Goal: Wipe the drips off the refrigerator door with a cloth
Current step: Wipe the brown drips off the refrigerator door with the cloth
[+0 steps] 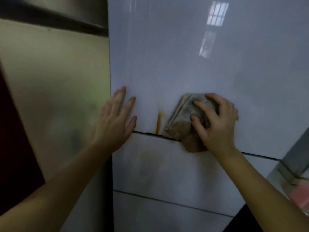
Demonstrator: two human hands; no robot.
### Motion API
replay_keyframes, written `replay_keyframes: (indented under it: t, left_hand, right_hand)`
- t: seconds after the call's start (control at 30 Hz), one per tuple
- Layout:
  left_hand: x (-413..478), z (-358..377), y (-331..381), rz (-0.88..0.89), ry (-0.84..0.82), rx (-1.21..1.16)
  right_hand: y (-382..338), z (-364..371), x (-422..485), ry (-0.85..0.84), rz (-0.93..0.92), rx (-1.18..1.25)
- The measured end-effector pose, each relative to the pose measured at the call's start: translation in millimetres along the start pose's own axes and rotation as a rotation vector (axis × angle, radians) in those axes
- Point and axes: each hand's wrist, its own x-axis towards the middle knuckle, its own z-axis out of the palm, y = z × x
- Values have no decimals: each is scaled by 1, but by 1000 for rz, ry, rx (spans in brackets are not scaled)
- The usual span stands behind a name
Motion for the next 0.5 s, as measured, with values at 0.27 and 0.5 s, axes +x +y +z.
replay_keyframes:
  t: [0.27, 0.5]
  left_hand:
    - [-11, 15, -3, 39, 85, -39]
    - [-13, 27, -13, 99, 120, 16]
  right_hand:
    - [-30, 27, 12, 40, -30, 26]
    - [-57, 64, -19, -64, -200, 31]
